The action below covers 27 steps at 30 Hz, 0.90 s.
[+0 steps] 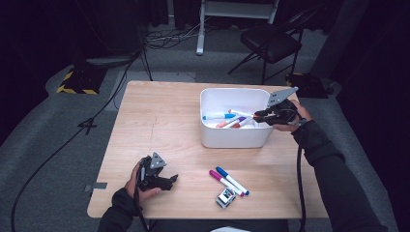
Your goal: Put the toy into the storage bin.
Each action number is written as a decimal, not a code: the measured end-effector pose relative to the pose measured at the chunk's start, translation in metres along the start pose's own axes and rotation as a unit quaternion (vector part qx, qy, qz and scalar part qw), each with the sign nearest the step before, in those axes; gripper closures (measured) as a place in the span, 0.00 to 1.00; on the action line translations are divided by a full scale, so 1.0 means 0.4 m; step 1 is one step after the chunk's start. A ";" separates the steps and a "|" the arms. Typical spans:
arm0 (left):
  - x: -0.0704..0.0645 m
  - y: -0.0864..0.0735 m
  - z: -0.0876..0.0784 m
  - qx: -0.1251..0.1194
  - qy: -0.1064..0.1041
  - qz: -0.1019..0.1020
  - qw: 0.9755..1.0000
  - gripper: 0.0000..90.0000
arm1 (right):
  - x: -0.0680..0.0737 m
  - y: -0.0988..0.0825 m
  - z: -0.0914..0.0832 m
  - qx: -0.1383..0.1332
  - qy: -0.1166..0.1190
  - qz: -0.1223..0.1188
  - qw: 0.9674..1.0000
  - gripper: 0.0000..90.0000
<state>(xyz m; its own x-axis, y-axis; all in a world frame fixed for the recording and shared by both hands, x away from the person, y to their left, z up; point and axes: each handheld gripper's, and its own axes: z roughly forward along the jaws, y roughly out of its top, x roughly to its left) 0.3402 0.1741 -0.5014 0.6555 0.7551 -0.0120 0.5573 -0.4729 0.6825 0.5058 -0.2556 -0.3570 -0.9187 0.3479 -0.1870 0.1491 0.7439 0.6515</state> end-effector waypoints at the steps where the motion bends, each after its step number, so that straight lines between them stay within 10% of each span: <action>1: 0.000 0.000 0.000 0.000 0.000 0.000 1.000 0.16 | 0.000 -0.001 0.001 0.003 0.002 0.000 1.000 0.83; 17: 0.000 0.000 0.000 0.000 0.000 0.000 1.000 0.16 | -0.017 -0.026 -0.030 0.078 -0.001 -0.006 0.997 0.83; 27: 0.000 0.000 0.000 0.000 0.000 0.000 1.000 0.16 | -0.021 -0.028 -0.037 0.080 -0.006 -0.002 0.997 0.81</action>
<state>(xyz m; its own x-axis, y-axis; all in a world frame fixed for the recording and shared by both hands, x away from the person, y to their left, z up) 0.3402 0.1740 -0.5014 0.6554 0.7552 -0.0122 0.5573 -0.4727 0.6826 0.5064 -0.2753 -0.3519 -0.9154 0.3502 -0.1984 0.2027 0.8270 0.5244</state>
